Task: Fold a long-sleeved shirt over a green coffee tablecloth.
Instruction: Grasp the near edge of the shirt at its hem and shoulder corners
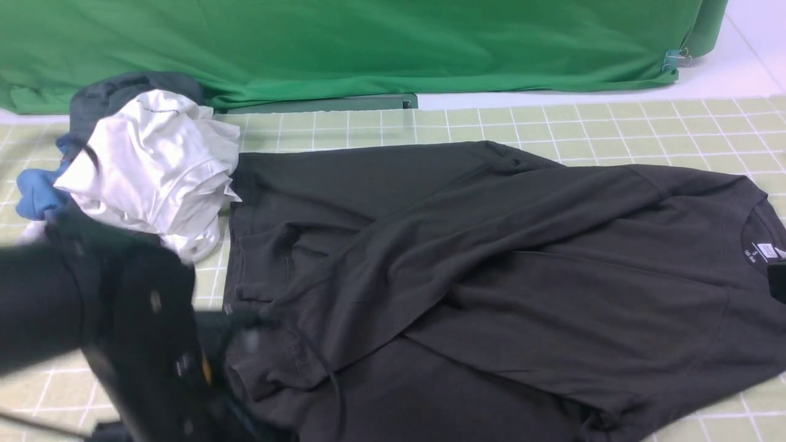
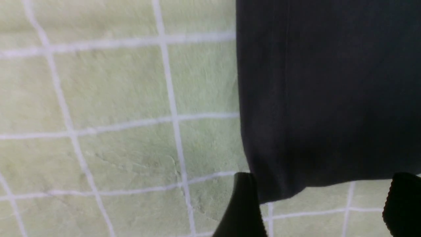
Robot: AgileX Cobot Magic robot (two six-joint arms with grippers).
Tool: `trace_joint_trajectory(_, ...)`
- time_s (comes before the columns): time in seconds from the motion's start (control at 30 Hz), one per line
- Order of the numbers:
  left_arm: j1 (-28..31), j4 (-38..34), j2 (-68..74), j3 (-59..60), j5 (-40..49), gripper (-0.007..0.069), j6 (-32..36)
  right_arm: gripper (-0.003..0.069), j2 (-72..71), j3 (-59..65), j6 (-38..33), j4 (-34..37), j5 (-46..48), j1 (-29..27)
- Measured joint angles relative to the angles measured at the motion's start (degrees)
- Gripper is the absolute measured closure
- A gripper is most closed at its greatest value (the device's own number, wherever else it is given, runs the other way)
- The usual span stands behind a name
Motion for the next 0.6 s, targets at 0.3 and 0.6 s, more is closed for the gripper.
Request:
trace_joint_trajectory(0.3, -4.1, 2.4, -0.1, 6.0, -10.3, 0.0113, -6.2, 0.0629, 0.0, 0.0, 0.0, 0.0, -0.1, 0.0)
trace_joint_trajectory(0.6, -4.1, 5.1, -0.1, 8.4, -12.0, 0.0204, -9.5, 0.0629, 0.0, 0.0, 0.0, 1.2, -0.1, 0.0)
